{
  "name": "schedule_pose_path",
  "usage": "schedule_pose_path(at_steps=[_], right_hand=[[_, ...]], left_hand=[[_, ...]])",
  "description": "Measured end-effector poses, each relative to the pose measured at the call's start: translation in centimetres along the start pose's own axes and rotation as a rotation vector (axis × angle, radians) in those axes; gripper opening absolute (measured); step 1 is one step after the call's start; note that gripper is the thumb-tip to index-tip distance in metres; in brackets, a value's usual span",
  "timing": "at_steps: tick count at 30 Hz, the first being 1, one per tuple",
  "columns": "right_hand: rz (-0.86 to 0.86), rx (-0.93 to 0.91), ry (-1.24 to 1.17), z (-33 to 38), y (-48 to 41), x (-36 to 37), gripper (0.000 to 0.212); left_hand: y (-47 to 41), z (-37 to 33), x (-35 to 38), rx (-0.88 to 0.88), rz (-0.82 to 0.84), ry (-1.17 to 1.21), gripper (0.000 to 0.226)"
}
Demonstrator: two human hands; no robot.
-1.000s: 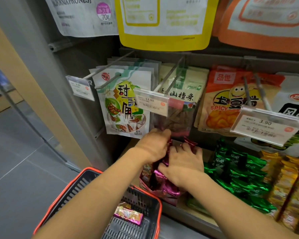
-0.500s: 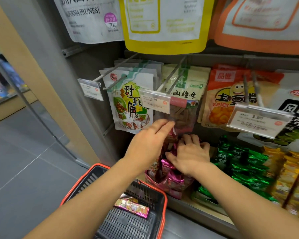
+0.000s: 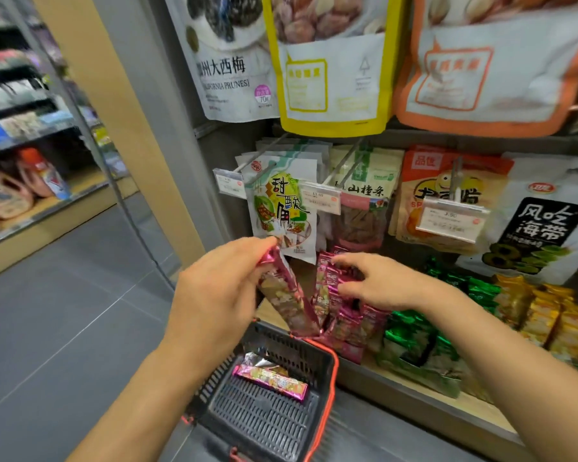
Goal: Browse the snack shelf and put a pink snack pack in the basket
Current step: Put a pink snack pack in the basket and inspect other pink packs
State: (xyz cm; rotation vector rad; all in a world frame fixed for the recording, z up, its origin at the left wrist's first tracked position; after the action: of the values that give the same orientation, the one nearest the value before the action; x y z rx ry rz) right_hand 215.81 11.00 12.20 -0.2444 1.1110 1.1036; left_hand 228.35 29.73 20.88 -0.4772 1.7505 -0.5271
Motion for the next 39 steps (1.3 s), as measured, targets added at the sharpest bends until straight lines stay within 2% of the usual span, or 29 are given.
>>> schedule_pose_path(at_steps=[2, 5, 8, 11, 14, 23, 28, 30, 34, 37, 39], right_hand=[[0.143, -0.166, -0.248, 2.8, 2.9, 0.0, 0.046], [0.233, -0.264, -0.416, 6.2, 6.9, 1.9, 0.06], [0.143, -0.323, -0.652, 7.8, 9.0, 4.3, 0.043], [0.069, -0.299, -0.75, 7.8, 9.6, 5.8, 0.058], [-0.024, -0.293, -0.704, 7.5, 9.4, 6.2, 0.059], [-0.048, -0.268, -0.644, 6.3, 8.7, 6.6, 0.049], [-0.07, -0.304, -0.547, 6.3, 8.7, 6.5, 0.047], [-0.082, -0.318, -0.523, 6.2, 8.7, 6.5, 0.043], [-0.162, -0.317, -0.45, 5.8, 8.9, 6.6, 0.034], [-0.234, -0.252, -0.299, 5.3, 9.3, 6.8, 0.035], [-0.279, -0.219, -0.189, 5.2, 9.4, 6.9, 0.032]], left_hand=[[0.6, 0.3, -0.6, -0.195, -0.104, 0.254, 0.02], [1.4, 1.1, -0.2, -0.501, -0.22, 0.663, 0.015], [2.1, 1.6, 1.0, -0.67, -0.294, 1.004, 0.017], [2.4, 1.4, 3.0, -0.769, -0.292, 1.33, 0.022], [2.4, 1.2, 4.0, -0.81, -0.265, 1.443, 0.024], [2.9, 1.6, 5.0, -0.909, -0.34, 1.525, 0.037], [3.5, 2.7, 5.0, -0.999, -0.427, 1.514, 0.022], [3.7, 3.0, 5.1, -0.998, -0.405, 1.433, 0.024], [3.1, 2.7, 4.8, -0.826, -0.312, 1.261, 0.033], [2.6, 2.3, 4.3, -0.722, -0.137, 1.144, 0.042], [2.6, 2.1, 4.3, -0.707, -0.07, 1.031, 0.036]])
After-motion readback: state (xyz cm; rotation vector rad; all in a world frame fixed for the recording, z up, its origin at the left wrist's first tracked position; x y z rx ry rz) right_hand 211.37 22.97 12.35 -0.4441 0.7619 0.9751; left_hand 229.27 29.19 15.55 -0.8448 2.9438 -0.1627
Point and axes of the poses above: each hand's wrist, its own y-axis away from the middle knuckle, its own x-axis out of the palm, z = x × y, the point moved 4 cm from there along -y, towards the middle knuckle, and after that the axes turned 12 degrees about z, right-handed, at the moved point
